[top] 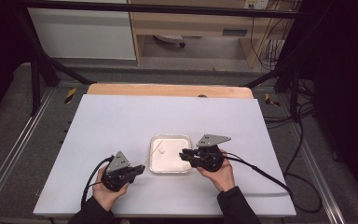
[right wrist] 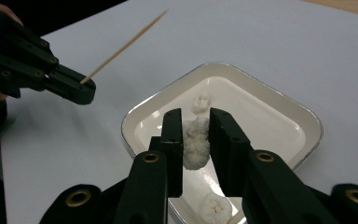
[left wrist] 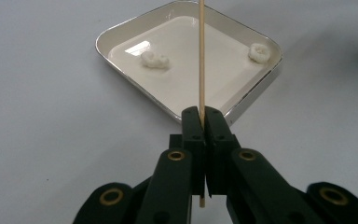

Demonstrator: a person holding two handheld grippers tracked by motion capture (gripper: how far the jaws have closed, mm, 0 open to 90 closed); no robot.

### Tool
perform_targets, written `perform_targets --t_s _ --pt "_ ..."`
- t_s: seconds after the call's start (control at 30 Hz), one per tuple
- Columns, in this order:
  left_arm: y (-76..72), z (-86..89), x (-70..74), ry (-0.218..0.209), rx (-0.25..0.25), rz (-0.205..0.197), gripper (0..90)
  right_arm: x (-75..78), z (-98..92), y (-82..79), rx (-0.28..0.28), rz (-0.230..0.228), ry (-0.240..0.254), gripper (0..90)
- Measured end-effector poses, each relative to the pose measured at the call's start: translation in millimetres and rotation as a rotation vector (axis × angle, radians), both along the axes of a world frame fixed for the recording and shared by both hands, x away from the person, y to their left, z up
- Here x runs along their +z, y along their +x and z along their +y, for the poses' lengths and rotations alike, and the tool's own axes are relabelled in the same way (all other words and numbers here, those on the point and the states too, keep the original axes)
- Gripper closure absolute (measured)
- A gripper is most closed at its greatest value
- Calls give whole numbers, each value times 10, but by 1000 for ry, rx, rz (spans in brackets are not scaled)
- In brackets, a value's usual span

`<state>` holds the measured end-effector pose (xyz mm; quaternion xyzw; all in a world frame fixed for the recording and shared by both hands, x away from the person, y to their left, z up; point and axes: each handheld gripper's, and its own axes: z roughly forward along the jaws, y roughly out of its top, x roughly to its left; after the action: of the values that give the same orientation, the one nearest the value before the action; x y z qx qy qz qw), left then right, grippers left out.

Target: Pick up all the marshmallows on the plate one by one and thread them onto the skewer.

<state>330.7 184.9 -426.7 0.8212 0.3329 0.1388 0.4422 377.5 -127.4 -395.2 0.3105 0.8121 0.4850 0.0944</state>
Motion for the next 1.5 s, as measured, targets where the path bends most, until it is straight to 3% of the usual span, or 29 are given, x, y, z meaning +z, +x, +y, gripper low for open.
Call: perform_targets --t_s 0.13,0.4,0.73,1.3,1.5 --pt "-8 -11 3 0 -5 -1 885 91 -46 5 -2 1 57 758" --pt "-20 -19 16 -6 -9 -9 885 235 -104 81 -14 27 224 754" --pt "-26 -37 19 -8 -12 -11 885 242 -77 185 -32 62 322 754" --pt "-52 -82 34 -14 -24 -30 885 249 114 314 -20 93 382 754" --pt "-58 -84 40 -17 -24 -36 885 205 161 353 -13 123 407 754"
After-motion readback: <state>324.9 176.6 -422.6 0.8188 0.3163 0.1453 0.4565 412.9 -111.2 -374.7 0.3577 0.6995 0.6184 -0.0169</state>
